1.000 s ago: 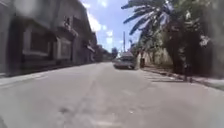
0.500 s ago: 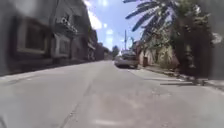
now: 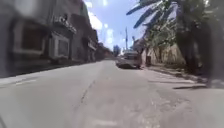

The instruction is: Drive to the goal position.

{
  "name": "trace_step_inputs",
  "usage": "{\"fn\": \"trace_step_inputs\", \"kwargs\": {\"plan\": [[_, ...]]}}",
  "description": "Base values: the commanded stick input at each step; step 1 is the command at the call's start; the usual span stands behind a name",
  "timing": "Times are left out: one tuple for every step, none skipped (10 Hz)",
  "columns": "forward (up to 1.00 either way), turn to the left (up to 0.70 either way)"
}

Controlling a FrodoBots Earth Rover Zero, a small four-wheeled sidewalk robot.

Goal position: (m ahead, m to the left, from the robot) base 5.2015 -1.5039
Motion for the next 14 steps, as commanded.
{"fn": "trace_step_inputs", "kwargs": {"plan": [[0.98, 0.0], [0.98, 0.0], [0.98, 0.0], [0.98, 0.0], [0.98, 0.0], [0.98, 0.0], [0.98, 0.0], [0.97, 0.01], [0.98, 0.03], [0.98, 0.03], [0.98, 0.04], [0.98, 0.04], [0.98, 0.04], [0.98, 0.04]]}}
